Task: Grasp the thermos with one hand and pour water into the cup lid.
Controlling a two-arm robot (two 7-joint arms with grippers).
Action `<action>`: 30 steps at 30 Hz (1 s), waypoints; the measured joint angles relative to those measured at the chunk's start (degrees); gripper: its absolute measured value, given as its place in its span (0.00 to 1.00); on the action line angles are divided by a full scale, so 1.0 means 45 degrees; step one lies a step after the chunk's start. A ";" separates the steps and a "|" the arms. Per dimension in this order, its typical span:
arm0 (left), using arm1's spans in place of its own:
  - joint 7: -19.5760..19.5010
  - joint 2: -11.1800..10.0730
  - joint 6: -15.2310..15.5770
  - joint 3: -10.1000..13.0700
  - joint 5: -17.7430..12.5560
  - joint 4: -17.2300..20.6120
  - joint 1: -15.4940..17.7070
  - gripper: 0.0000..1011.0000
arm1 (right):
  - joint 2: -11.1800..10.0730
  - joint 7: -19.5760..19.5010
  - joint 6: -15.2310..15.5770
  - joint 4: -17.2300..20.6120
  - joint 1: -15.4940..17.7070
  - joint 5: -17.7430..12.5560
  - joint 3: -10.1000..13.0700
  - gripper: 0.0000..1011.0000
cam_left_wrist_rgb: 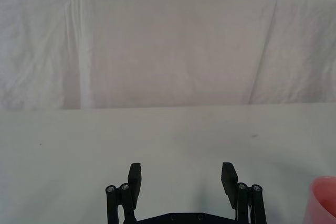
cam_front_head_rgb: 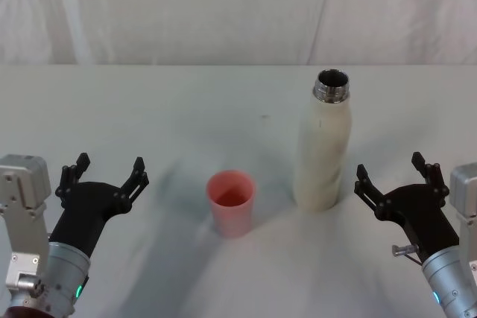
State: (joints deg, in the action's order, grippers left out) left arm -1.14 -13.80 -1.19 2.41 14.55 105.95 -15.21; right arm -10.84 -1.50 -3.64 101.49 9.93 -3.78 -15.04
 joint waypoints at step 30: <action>0.0000 -0.0001 0.0000 0.0000 0.0000 0.0000 0.0000 0.99 | 0.0068 0.2378 0.0026 0.0539 0.0426 -0.0983 0.0662 0.99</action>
State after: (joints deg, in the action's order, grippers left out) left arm -1.14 -13.81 -1.19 2.41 14.54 105.95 -15.21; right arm -10.53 9.20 -3.53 103.92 11.84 -8.20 -12.06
